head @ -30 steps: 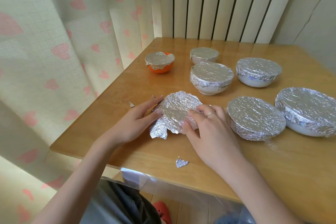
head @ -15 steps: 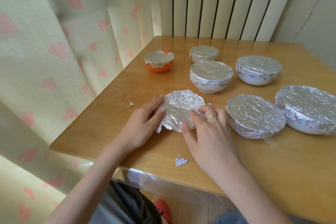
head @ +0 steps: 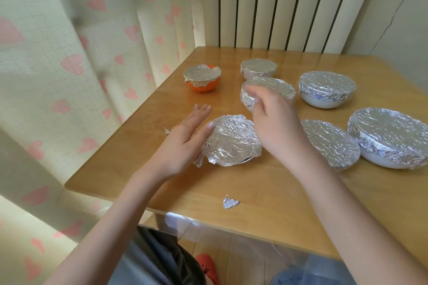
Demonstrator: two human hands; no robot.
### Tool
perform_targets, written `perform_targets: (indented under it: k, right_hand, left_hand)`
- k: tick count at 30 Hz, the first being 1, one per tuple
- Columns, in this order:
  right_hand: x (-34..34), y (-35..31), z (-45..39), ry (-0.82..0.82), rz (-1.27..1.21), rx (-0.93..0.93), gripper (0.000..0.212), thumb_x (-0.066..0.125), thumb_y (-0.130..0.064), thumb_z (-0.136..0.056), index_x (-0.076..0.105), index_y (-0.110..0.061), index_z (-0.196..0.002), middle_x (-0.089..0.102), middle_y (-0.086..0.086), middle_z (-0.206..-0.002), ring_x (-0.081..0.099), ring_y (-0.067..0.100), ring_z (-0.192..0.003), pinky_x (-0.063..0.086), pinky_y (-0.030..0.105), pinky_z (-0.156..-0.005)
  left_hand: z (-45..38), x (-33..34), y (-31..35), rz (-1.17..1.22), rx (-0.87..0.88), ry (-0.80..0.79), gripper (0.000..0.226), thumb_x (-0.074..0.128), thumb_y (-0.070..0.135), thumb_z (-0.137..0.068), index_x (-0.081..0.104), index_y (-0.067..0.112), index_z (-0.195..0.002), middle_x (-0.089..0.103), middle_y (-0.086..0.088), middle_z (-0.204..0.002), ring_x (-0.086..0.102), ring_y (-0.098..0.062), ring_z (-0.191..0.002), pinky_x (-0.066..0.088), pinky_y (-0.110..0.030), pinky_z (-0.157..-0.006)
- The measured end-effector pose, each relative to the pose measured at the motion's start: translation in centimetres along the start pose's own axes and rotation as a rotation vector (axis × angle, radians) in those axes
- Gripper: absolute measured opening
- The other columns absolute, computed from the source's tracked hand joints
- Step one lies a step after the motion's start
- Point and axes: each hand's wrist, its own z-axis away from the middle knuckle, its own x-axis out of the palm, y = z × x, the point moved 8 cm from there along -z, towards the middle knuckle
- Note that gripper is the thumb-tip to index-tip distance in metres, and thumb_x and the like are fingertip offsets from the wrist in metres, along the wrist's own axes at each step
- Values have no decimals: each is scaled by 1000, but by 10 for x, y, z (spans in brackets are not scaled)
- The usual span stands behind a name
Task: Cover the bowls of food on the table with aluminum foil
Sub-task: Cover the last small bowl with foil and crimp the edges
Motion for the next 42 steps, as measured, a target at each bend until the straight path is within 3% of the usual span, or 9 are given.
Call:
perform_targets:
  k: [5, 10, 16, 21, 26, 29, 33, 38, 42]
  right_hand:
    - [48, 18, -2, -260, 76, 56, 42, 36, -8, -100, 45, -14, -140, 51, 8, -140, 46, 21, -128, 32, 24, -100]
    - [60, 35, 4, -279, 58, 83, 41, 35, -8, -100, 50, -14, -137, 54, 7, -137, 48, 20, -127, 34, 26, -102]
    - [63, 41, 10, -288, -29, 99, 42, 35, -10, -100, 44, -17, -141, 48, 3, -142, 41, 16, -132, 30, 23, -104]
    - [67, 43, 7, -297, -34, 129, 42, 35, -9, -99, 44, -18, -139, 47, 2, -142, 42, 16, -130, 31, 23, -101]
    - [73, 46, 3, -315, -14, 162, 44, 36, -4, -97, 42, -15, -139, 46, 8, -140, 44, 21, -125, 32, 22, -91]
    - [75, 52, 3, -332, -37, 209, 44, 36, -7, -98, 39, -16, -141, 46, 9, -138, 47, 22, -120, 32, 23, -86]
    - [76, 58, 4, -328, -152, 260, 41, 35, -13, -100, 41, -19, -140, 49, 8, -137, 45, 14, -97, 35, 25, -81]
    - [60, 52, 0, -308, -111, 212, 41, 34, -16, -101, 38, -12, -142, 50, 10, -138, 47, 14, -99, 41, 33, -90]
    - [48, 34, -14, -175, 40, 40, 36, 36, -15, -102, 50, -9, -134, 54, 10, -134, 49, 21, -119, 32, 25, -97]
  left_hand:
    - [-5, 20, 3, -233, 21, -203, 98, 37, 77, -75, 22, 22, -155, 9, 12, -161, -4, 5, -146, -3, -30, -121]
    - [-1, 29, -2, -386, 41, -269, 112, 38, 84, -64, 13, 25, -156, 7, 14, -162, -4, 6, -146, -3, -35, -122]
    - [3, 30, -1, -300, 7, -262, 120, 46, 84, -58, 8, 27, -156, 6, 23, -155, -2, 11, -140, -3, -22, -118]
    - [4, 31, -2, -180, -39, -224, 126, 71, 77, -58, 9, 27, -156, 11, 12, -160, 7, 3, -144, 5, -11, -109]
    - [1, 31, -5, -96, -86, -195, 129, 75, 72, -50, 13, 27, -155, 18, 8, -159, 14, -5, -146, 15, -26, -119]
    - [1, 31, -5, -62, -96, -175, 129, 79, 61, -49, 15, 23, -155, 24, 9, -155, 19, -5, -144, 16, -21, -116]
    - [1, 30, -7, -8, -100, -154, 136, 77, 67, -44, 13, 22, -156, 26, 7, -155, 23, -5, -143, 20, -29, -119]
    - [6, 14, -2, 90, -81, -180, 105, 53, 79, -64, 4, 42, -151, 4, 19, -161, 0, 5, -146, 4, -25, -119]
    - [-3, -20, 2, 175, -71, 207, 51, 46, 43, -100, 42, 23, -147, 39, 9, -152, 31, 2, -138, 21, -9, -108]
